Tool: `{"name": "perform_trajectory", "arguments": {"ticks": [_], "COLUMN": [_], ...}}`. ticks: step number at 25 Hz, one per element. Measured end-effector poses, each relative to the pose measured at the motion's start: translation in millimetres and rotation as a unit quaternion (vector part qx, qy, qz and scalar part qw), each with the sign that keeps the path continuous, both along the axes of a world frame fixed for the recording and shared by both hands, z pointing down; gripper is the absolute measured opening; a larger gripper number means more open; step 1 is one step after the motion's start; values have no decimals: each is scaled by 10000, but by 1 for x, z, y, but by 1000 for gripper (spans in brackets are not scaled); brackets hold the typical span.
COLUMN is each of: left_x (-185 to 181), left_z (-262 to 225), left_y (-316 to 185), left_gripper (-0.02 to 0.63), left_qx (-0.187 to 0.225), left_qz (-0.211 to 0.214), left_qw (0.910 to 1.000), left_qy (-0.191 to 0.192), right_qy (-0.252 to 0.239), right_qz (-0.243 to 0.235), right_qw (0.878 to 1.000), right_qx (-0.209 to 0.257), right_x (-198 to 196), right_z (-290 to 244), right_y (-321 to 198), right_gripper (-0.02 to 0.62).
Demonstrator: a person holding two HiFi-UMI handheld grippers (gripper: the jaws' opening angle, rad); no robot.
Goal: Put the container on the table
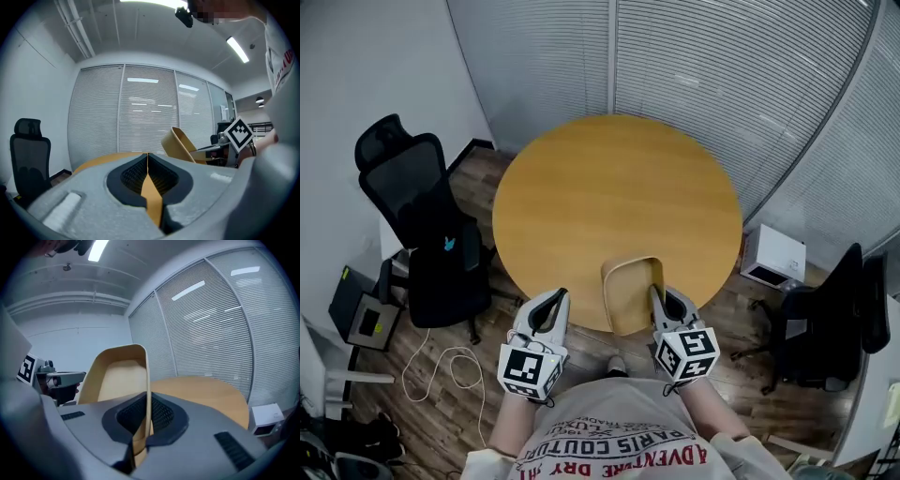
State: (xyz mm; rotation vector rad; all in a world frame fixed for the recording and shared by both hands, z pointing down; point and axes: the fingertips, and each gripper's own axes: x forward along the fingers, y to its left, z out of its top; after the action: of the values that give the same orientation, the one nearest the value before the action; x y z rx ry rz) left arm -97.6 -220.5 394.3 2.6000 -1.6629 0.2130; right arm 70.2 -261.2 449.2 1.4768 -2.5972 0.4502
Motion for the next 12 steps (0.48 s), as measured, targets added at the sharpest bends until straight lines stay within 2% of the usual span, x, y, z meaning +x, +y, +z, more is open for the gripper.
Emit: {"name": "perform_trajectory", "arguments": {"ticks": [6, 12], "left_x": [17, 18], "left_z": [9, 27], "left_y": [-57, -96], "left_gripper": [12, 12], "left_qx": [-147, -347], "left_qz": [-81, -74], "left_qw": [9999, 9994], "left_qy": [5, -21], "right_qy": [12, 87], "right_qz": [-44, -58], "right_qw": [9999, 9996], "right_qx": [-115, -275], "right_x": [20, 22], "right_z": [7, 24], "right_y": [-62, -101], "right_gripper": [11, 11]}}
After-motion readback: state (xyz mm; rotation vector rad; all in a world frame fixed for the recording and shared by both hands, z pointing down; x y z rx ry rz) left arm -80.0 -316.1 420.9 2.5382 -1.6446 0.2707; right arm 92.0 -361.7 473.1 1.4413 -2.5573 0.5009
